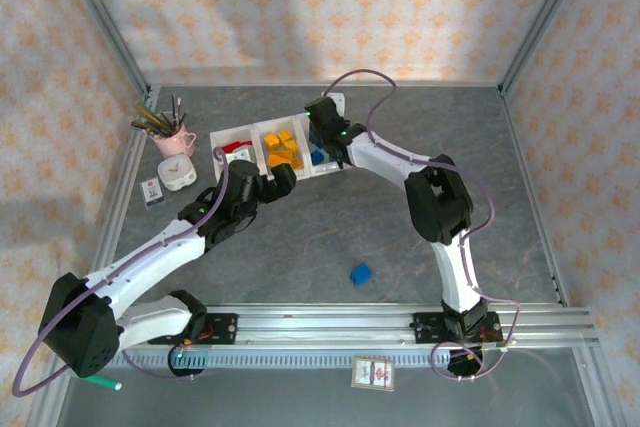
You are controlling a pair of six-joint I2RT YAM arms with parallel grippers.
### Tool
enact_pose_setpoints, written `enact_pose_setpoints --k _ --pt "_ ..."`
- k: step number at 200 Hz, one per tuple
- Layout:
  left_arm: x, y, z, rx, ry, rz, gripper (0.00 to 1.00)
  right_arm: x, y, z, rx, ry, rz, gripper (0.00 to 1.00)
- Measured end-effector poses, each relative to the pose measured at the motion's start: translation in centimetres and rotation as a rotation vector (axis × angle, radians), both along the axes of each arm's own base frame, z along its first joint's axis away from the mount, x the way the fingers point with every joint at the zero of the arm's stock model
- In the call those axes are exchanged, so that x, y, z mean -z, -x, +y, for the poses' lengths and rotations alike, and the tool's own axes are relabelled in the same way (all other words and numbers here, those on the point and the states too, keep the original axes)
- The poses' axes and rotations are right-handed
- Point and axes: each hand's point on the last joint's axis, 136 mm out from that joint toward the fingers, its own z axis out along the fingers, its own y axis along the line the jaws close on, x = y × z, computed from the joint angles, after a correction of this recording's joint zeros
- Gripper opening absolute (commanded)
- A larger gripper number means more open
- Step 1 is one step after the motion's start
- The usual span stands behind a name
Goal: Sort the legos into containers by color
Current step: Place the lego in the container, then pick up the lego from the bottom-center of the table.
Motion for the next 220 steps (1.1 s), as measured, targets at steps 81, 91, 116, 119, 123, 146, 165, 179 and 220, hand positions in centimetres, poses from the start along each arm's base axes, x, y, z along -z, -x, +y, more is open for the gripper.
enact_pose_setpoints --k 81,91,116,119,123,146,165,179,220 --pt "-0.5 -0.1 -0.2 0.012 -0.003 -0.01 0.99 -1.6 3.0 -0.9 -0.064 -0.024 0.016 0.69" --pt "-0.5 0.0 -0.2 0.017 -0.001 -0.006 0.99 -2.1 4.0 -1.4 -0.071 -0.037 0.017 0.7" --pt "-0.7 0.3 -0.6 0.038 0.014 -0.004 0.99 -3.4 6.8 -2.8 -0.086 -0.069 0.025 0.74" --pt "-0.8 0.3 -0.6 0.04 0.017 -0.005 0.99 -3.5 7.0 -3.0 -0.089 -0.071 0.026 0.74" --pt "-0.9 0.4 -0.7 0.044 0.02 -0.006 0.99 -3.6 7.5 -3.3 -0.089 -0.075 0.03 0.74" --pt "-1.4 0.7 -0.9 0.06 0.036 -0.015 0.99 -3.6 10.1 -4.5 -0.1 -0.09 0.049 0.76" --pt "-1.4 1.1 -0.9 0.066 0.045 -0.016 0.99 -2.6 12.8 -5.3 -0.119 -0.081 0.09 0.77" --pt "-1.0 1.7 -1.3 0.08 0.051 -0.007 0.99 -1.5 14.8 -5.4 -0.139 -0.06 0.131 0.78" --pt "0.1 4.1 -3.0 0.138 0.07 0.019 0.99 2.2 21.4 -5.5 -0.212 0.004 0.246 0.81"
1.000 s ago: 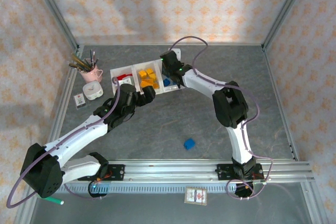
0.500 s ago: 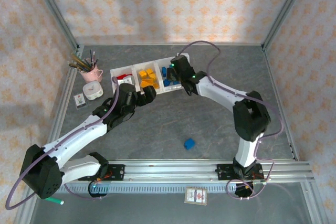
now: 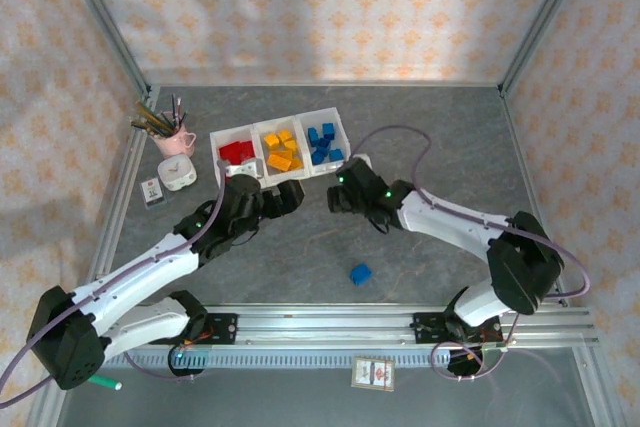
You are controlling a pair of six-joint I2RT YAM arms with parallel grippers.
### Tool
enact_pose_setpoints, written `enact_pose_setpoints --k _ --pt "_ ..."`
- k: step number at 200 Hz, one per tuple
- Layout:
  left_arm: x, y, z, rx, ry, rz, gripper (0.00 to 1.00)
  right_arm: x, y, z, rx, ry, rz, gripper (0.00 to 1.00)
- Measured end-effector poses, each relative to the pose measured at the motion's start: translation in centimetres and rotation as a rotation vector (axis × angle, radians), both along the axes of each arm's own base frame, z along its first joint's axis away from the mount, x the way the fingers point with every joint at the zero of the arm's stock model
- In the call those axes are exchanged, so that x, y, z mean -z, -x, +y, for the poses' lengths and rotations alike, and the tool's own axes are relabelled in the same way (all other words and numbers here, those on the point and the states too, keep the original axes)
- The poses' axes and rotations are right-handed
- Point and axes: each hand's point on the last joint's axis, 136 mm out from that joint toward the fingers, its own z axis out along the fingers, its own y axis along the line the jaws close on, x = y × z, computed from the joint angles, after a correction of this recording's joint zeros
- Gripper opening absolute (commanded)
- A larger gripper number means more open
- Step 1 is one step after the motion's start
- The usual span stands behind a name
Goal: Sort the legos into containers by color
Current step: Pick up the lego from the bottom-center of the table.
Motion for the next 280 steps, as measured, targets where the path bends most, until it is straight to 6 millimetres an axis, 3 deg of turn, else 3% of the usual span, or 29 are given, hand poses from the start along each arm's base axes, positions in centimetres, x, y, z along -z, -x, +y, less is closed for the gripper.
enact_pose_setpoints --k 56,94,132,181,217,280 --pt "3.0 3.0 -0.7 0.006 0.012 0.059 0.99 3.6 6.5 -1.2 -0.029 0.032 0.112 0.83" --pt "5.8 4.1 0.1 -0.032 0.005 0.117 0.99 5.5 10.2 -1.2 -0.052 0.028 0.166 0.84" --pt "6.4 4.5 0.3 -0.048 0.016 0.135 0.99 7.0 13.1 -0.8 -0.076 0.036 0.209 0.86" --pt "6.4 4.5 0.3 -0.058 0.027 0.138 0.99 8.0 15.1 -0.3 -0.086 0.046 0.243 0.81" --pt "6.4 4.6 0.6 -0.066 0.028 0.132 0.99 9.1 16.1 -0.3 -0.083 0.077 0.268 0.67" --pt "6.4 4.5 0.8 -0.076 0.023 0.127 0.99 9.5 15.7 -1.3 -0.04 0.128 0.243 0.43"
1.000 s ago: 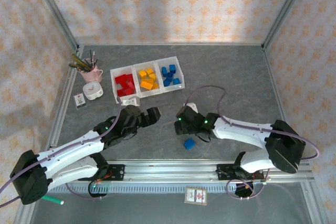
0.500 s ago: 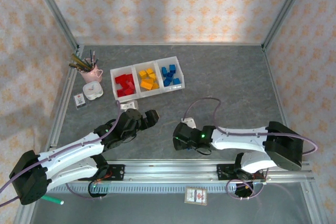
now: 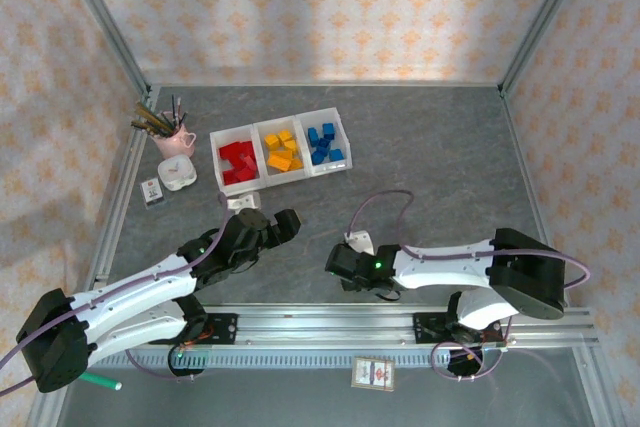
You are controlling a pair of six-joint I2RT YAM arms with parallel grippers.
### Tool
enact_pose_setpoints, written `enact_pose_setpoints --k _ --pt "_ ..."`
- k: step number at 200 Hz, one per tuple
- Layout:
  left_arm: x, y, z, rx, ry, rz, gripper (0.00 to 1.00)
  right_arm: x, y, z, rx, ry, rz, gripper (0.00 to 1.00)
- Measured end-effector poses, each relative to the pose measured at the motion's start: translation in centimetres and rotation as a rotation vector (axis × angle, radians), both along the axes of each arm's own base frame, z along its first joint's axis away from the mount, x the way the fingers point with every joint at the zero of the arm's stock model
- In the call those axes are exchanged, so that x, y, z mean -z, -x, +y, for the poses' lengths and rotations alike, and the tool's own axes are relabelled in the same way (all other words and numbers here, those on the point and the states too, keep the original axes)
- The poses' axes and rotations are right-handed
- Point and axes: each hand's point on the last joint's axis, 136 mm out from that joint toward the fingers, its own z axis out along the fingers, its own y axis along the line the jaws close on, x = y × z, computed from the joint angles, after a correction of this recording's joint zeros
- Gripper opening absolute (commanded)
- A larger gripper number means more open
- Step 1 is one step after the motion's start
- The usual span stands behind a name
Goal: Sort the legos into containers by color
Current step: Pick up the lego from the bottom-center of the table, then place the lego in the container.
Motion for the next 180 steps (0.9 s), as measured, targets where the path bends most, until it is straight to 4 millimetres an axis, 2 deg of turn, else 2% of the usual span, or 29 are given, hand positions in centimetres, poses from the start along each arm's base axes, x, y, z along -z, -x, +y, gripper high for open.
enact_pose_setpoints --k 48,71,90,116,134,165,180 --pt "0.0 0.0 0.1 -0.003 -0.002 -0.002 0.99 -0.6 -0.4 0.4 0.011 -0.01 -0.019 0.35" --pt "-0.1 -0.2 0.3 -0.011 -0.011 -0.009 0.99 -2.3 -1.3 1.7 0.016 -0.059 -0.05 0.35" --pt "-0.5 -0.3 0.5 -0.018 -0.028 -0.018 0.99 -4.2 -2.9 2.4 0.035 -0.107 -0.085 0.35" --pt "-1.9 -0.9 0.6 -0.021 -0.05 -0.051 0.99 -6.8 -6.2 2.8 0.079 -0.147 -0.148 0.36" --pt "-3.2 -1.6 0.8 -0.026 -0.057 -0.079 0.99 -9.5 -9.0 3.4 0.103 -0.188 -0.213 0.37" --pt "-4.8 -3.3 2.4 -0.068 -0.083 -0.116 0.99 -15.1 -15.8 4.5 0.161 -0.286 -0.349 0.37" --pt "-5.7 -4.1 3.3 -0.086 -0.099 -0.138 0.99 -16.9 -18.9 4.7 0.182 -0.309 -0.411 0.37"
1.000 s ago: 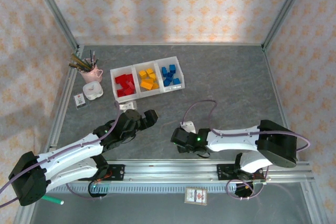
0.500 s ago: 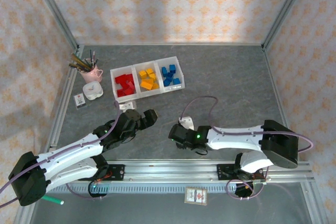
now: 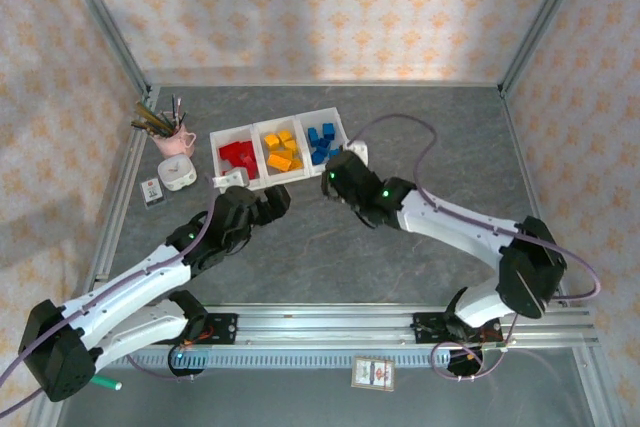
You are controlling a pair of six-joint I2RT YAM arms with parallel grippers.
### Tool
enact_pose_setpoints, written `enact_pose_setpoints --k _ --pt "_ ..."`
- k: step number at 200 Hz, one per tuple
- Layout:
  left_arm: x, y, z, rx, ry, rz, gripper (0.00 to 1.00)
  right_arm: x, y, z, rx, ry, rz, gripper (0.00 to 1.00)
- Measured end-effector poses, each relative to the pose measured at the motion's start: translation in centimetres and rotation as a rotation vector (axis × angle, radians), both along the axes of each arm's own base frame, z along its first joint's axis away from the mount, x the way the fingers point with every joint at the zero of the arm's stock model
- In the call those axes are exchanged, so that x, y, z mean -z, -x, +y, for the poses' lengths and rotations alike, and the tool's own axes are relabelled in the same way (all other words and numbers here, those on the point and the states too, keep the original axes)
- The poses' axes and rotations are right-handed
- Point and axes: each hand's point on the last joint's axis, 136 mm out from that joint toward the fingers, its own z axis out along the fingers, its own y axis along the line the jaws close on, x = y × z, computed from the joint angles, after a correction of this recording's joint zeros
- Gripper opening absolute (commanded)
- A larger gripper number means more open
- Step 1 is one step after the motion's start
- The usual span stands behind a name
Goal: Sort the legos into containers by color
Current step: Place the lego in the container, then reset both arms
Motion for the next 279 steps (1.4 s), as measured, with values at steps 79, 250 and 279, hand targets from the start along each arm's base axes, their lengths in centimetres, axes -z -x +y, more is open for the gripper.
enact_pose_setpoints --k 79,250,279 --pt "-1.1 -3.7 1.3 -0.013 -0.113 -0.016 0.99 0.6 -11.6 2.3 0.041 0.056 -0.063 0.38" --pt "-2.4 -5.5 3.8 -0.062 -0.096 -0.069 0.99 2.2 -16.9 1.0 0.043 0.109 -0.044 0.9" --pt "-3.7 -5.9 6.8 -0.142 -0.13 -0.108 0.99 -3.0 -13.2 -3.1 0.093 0.055 -0.154 1.0"
